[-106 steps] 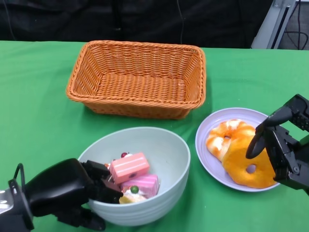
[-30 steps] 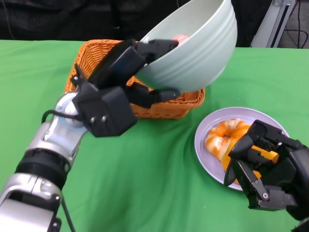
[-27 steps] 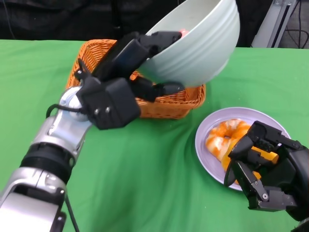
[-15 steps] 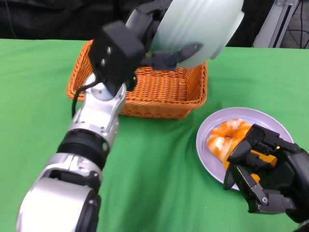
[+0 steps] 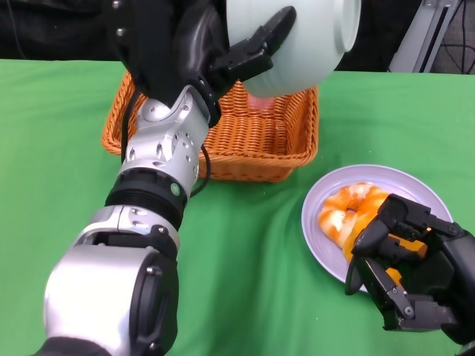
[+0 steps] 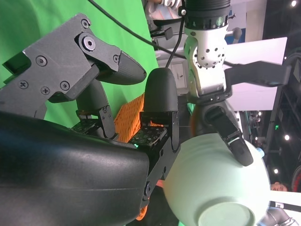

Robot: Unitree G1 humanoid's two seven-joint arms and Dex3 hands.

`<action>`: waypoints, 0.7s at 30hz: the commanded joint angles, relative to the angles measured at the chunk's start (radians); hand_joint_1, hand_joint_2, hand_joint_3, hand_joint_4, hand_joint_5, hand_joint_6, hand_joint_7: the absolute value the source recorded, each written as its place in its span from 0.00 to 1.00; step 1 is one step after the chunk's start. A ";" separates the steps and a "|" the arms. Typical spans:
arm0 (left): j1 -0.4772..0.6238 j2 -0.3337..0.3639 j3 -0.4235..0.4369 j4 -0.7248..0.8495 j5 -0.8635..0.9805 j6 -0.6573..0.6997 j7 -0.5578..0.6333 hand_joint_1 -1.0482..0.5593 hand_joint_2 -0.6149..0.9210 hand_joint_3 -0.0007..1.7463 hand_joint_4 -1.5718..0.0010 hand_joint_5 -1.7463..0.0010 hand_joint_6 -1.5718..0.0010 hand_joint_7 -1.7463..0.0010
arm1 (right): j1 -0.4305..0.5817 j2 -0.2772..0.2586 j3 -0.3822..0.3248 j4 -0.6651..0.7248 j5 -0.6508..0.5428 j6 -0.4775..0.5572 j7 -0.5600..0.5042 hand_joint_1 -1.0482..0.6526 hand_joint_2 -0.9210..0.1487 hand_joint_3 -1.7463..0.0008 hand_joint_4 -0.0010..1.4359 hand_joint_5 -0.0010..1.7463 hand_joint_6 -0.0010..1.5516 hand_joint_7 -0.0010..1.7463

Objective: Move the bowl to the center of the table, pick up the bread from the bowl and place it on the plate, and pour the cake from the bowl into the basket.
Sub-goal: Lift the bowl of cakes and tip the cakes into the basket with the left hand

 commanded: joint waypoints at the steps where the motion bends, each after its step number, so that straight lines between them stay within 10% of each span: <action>1: -0.054 -0.002 0.052 0.018 -0.049 0.044 0.039 0.50 0.89 0.45 0.46 0.07 0.48 0.20 | 0.011 -0.017 -0.002 0.006 -0.010 -0.012 0.001 0.55 0.45 0.34 0.47 0.93 0.39 0.81; 9: -0.060 -0.010 0.151 0.027 -0.131 0.151 0.143 0.51 1.00 0.29 0.46 0.05 0.51 0.17 | 0.017 -0.018 -0.006 -0.007 0.004 0.004 -0.005 0.55 0.43 0.36 0.48 0.93 0.40 0.80; 15: -0.071 -0.016 0.226 0.031 -0.214 0.231 0.205 0.53 0.86 0.55 0.41 0.05 0.49 0.14 | 0.017 -0.022 -0.006 -0.003 0.002 0.004 -0.006 0.55 0.44 0.36 0.47 0.93 0.40 0.80; 21: -0.082 -0.018 0.290 0.019 -0.292 0.306 0.264 0.49 0.99 0.32 0.40 0.06 0.49 0.12 | 0.014 -0.021 -0.004 0.000 0.010 0.013 -0.007 0.55 0.43 0.37 0.47 0.92 0.40 0.80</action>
